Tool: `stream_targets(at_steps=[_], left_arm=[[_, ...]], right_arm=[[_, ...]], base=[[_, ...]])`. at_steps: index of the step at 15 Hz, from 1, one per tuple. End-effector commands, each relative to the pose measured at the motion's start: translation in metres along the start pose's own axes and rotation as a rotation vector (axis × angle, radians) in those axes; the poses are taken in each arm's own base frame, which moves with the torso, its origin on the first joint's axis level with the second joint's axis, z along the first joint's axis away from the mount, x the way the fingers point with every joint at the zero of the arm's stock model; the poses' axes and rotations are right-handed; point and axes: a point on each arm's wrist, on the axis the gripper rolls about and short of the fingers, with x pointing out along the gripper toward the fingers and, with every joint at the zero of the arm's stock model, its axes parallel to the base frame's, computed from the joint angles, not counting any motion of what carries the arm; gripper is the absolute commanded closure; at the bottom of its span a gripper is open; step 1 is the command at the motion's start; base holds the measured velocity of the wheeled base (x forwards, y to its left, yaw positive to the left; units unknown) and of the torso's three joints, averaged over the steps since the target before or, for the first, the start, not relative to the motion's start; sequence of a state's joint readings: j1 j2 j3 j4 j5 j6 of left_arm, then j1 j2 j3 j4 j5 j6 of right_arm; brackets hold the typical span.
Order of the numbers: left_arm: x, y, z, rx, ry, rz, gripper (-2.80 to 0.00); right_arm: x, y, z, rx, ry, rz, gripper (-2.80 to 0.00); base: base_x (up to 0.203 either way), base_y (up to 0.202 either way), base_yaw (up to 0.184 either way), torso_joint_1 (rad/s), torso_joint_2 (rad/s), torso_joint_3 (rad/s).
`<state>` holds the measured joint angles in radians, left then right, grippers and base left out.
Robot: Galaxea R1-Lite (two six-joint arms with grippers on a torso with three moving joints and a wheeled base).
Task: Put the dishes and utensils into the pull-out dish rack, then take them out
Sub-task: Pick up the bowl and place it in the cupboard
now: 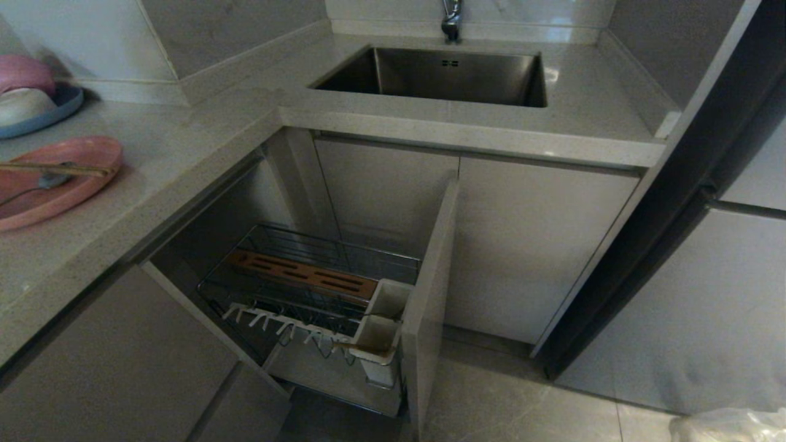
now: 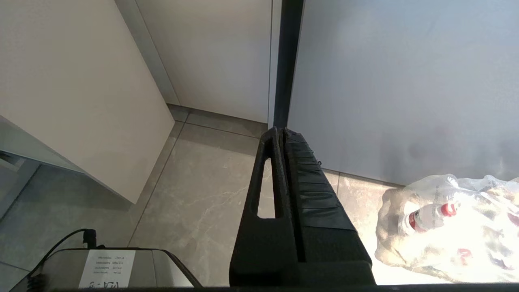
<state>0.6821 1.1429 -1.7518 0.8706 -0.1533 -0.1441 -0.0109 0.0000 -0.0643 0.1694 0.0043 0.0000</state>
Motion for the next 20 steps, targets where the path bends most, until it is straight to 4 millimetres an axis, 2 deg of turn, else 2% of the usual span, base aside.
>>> stream_targets(at_steps=[1,6,8,11,13,15,17,20], left_arm=[[-0.02,-0.009,-0.003,0.043,-0.026,-0.116,0.0],[-0.03,-0.024,-0.004,0.071,-0.002,-0.376,0.0],[-0.026,-0.034,0.001,0.035,-0.008,-0.483,0.0],[0.001,-0.061,0.025,-0.206,-0.104,-0.595,0.0],[0.023,-0.079,0.032,-0.299,-0.122,-0.613,0.0],[0.043,-0.105,0.033,-0.362,-0.126,-0.627,0.0],[0.054,-0.139,0.028,-0.417,-0.143,-0.652,0.0],[0.082,-0.195,0.009,-0.532,-0.147,-0.629,0.0]], right_arm=[[0.0,0.0,0.0,0.0,0.001,0.0,0.0],[0.0,0.0,0.0,0.0,0.001,0.0,0.0],[0.0,0.0,0.0,-0.002,0.001,0.0,0.0],[0.0,0.0,0.0,-0.002,0.001,0.0,0.0],[0.0,0.0,0.0,0.0,0.001,0.0,0.0],[0.0,0.0,0.0,-0.002,0.001,0.0,0.0],[0.0,0.0,0.0,-0.002,0.001,0.0,0.0],[0.0,0.0,0.0,0.0,0.001,0.0,0.0]], base=[[0.0,0.0,0.0,0.0,0.0,0.0],[0.0,0.0,0.0,0.0,0.0,0.0],[0.0,0.0,0.0,0.0,0.0,0.0],[0.0,0.0,0.0,0.0,0.0,0.0],[0.0,0.0,0.0,0.0,0.0,0.0],[0.0,0.0,0.0,0.0,0.0,0.0],[0.0,0.0,0.0,0.0,0.0,0.0],[0.0,0.0,0.0,0.0,0.0,0.0]])
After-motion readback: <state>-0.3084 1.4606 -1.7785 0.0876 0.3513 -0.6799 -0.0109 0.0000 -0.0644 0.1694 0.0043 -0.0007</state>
